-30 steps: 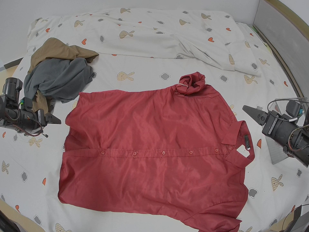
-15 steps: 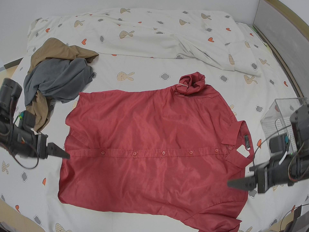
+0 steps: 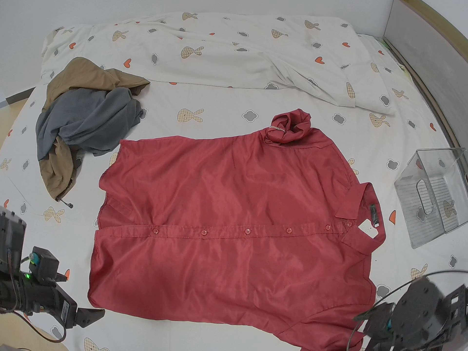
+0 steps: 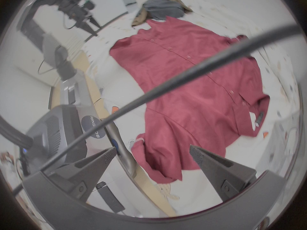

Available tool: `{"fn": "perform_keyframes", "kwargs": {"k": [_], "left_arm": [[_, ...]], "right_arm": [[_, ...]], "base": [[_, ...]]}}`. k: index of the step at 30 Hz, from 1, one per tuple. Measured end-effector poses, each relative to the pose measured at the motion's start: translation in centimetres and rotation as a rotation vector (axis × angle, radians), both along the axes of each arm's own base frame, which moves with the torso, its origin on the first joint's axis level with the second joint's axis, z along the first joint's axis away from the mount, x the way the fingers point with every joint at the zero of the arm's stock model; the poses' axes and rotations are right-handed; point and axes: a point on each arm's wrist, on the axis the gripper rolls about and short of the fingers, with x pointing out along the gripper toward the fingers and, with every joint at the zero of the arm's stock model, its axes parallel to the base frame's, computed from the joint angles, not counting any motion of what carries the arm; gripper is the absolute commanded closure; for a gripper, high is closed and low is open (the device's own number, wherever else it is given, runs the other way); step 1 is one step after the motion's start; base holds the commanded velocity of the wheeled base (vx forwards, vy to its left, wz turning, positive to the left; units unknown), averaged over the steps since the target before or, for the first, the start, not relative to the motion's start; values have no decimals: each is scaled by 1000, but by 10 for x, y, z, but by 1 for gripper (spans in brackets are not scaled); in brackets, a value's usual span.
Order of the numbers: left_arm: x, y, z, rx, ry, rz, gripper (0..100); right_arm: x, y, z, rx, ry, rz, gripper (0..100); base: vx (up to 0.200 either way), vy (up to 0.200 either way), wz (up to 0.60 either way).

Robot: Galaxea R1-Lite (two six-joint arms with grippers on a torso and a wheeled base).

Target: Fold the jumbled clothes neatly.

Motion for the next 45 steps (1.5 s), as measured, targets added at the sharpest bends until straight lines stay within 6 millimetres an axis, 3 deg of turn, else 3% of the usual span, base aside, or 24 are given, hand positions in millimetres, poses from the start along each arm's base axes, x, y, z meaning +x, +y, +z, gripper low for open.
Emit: {"fn": "perform_keyframes", "kwargs": {"k": [6,17,29,45], "left_arm": [[-10,0,-1,57,-113,-50,0],[12,-11,6,65,-181,-69,0],[17,-13,2,73,-160,-71,0],[16,-13,2,74,-159,-71,0]], "right_arm": [[-29,10,-35,-71,-64,232,0],[-62,9,-73,-332,-127,447,0],[-64,19,-87,-337,-31,478,0],[-40,22,-100,-390,-2,368,0]], "base": [[0,0,0],[0,0,0],[0,0,0],[0,0,0]]}}
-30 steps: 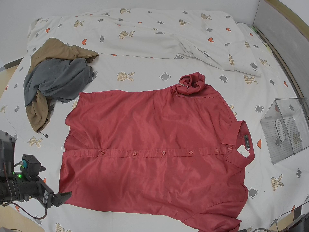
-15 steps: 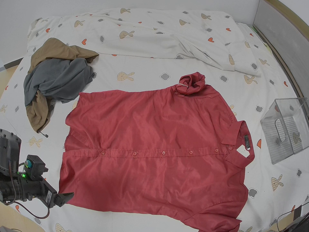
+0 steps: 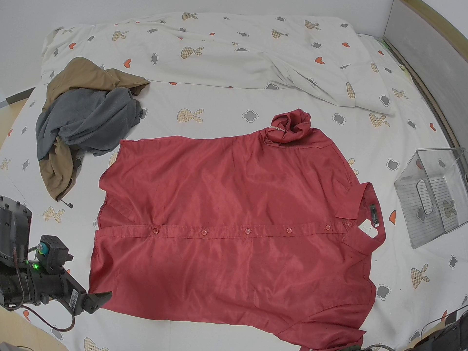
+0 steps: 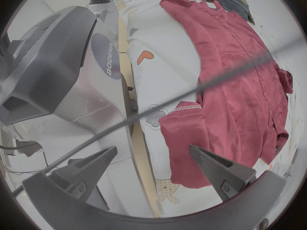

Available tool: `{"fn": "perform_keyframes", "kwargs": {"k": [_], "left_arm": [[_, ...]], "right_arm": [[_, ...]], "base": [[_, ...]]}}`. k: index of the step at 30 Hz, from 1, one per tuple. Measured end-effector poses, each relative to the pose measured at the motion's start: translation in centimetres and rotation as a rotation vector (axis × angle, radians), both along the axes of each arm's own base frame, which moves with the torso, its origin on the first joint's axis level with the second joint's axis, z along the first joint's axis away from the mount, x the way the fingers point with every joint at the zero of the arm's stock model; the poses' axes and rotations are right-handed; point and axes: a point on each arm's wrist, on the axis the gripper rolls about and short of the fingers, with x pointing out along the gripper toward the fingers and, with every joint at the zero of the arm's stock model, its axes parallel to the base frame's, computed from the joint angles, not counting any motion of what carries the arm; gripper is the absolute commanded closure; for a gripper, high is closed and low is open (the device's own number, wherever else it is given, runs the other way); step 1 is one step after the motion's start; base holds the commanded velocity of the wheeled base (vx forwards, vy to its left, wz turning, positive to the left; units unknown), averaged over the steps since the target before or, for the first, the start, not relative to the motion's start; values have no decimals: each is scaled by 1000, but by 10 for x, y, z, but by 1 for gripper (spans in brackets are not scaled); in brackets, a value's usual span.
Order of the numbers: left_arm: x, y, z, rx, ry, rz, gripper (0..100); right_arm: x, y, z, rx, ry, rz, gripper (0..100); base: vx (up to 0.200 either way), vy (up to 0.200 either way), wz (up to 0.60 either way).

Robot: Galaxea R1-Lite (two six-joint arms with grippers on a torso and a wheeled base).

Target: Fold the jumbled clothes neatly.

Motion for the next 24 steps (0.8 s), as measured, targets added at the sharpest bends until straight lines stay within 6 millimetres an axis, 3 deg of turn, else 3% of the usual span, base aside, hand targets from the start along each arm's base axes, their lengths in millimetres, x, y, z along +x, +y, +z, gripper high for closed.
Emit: {"fn": "perform_keyframes", "kwargs": {"k": [14,24], "left_arm": [[0,0,0,0,2,1,0],[0,0,-2,4,11,0,0]], "right_arm": [[25,-1,-9,-38,-99,-23,0],[37,-1,2,20,-137,-61,0]], "base": [[0,0,0],[0,0,0]]}}
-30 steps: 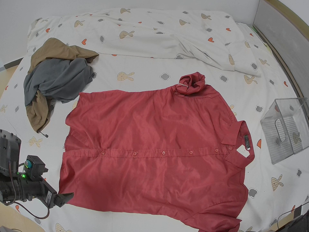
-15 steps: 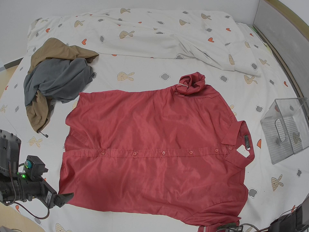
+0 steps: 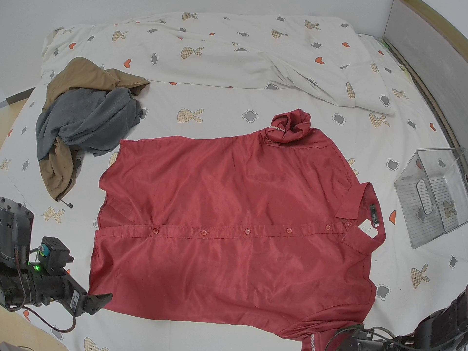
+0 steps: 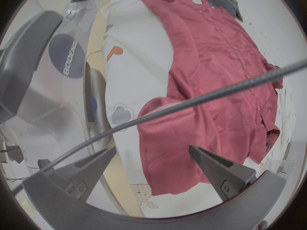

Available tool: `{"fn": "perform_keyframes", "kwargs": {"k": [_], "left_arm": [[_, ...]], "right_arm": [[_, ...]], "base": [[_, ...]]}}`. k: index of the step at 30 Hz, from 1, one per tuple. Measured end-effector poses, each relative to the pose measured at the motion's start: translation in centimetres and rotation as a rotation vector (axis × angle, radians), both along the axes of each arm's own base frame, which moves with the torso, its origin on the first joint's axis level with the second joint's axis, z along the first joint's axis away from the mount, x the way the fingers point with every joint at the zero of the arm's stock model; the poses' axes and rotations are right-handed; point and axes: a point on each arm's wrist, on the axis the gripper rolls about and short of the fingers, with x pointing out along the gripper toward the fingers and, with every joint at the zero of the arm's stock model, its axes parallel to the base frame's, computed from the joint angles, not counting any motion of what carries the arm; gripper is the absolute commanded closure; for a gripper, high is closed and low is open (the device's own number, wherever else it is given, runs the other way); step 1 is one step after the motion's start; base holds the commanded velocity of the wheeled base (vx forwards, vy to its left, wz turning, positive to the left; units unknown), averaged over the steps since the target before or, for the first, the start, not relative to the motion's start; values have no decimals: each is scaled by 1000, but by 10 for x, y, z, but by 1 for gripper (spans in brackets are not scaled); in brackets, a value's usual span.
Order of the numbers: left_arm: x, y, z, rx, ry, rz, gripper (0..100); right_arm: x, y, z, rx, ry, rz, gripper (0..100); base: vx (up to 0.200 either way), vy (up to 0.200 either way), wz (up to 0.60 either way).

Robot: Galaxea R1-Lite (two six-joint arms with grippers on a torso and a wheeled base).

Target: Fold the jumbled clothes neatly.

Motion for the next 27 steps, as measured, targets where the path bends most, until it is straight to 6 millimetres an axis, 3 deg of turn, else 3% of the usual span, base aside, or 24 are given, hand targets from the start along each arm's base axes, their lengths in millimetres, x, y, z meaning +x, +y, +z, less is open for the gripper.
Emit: {"fn": "perform_keyframes", "kwargs": {"k": [7,14,22,27], "left_arm": [[0,0,-1,1,4,-1,0],[0,0,-1,1,6,-1,0],[0,0,-1,1,6,-1,0],[0,0,-1,1,6,-1,0]], "right_arm": [[10,-2,17,86,-47,-38,0],[14,-2,21,101,-67,-60,0],[1,0,29,153,-78,6,0],[-12,0,35,238,49,105,0]], "base": [[0,0,0],[0,0,0],[0,0,0],[0,0,0]]}}
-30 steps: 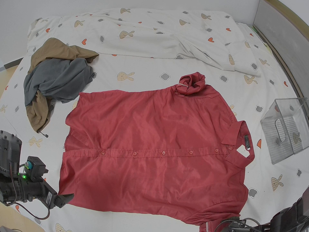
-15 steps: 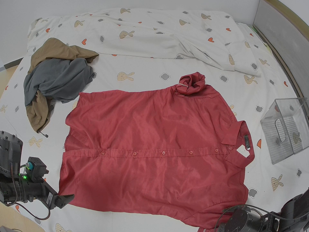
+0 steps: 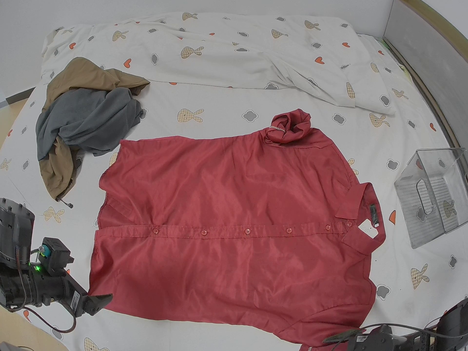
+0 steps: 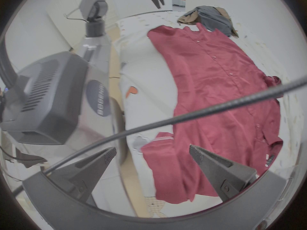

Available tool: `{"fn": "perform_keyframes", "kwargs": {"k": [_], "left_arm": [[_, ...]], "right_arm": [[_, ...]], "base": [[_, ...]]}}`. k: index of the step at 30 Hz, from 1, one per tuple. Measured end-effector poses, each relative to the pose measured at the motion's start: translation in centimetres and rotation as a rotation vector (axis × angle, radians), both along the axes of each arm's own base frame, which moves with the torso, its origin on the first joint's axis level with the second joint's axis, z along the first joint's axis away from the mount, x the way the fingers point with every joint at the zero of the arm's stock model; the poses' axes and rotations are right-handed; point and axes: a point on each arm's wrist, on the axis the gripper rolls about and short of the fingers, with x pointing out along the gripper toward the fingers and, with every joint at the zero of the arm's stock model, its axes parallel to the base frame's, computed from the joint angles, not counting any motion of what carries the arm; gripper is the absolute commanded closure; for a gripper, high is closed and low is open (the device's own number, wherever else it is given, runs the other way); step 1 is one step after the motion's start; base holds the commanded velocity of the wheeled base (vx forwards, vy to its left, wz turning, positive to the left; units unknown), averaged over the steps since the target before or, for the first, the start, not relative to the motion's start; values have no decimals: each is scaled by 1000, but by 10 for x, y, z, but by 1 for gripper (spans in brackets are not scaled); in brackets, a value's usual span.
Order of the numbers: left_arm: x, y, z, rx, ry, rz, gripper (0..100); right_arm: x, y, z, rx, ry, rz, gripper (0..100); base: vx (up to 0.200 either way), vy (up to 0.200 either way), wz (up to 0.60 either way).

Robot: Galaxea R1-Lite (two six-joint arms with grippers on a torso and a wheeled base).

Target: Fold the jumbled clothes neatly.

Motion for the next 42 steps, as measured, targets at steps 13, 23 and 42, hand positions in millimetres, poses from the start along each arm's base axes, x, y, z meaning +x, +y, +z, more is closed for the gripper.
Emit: {"fn": "perform_keyframes", "kwargs": {"k": [13,23,42], "left_arm": [[0,0,0,1,1,0,0],[0,0,-1,1,2,0,0],[0,0,-1,2,4,0,0]], "right_arm": [[-5,-3,-22,-85,144,37,0],[6,-5,-37,-163,177,-33,0],[37,0,-32,-173,41,-185,0]], "base": [[0,0,0],[0,0,0],[0,0,0]]}}
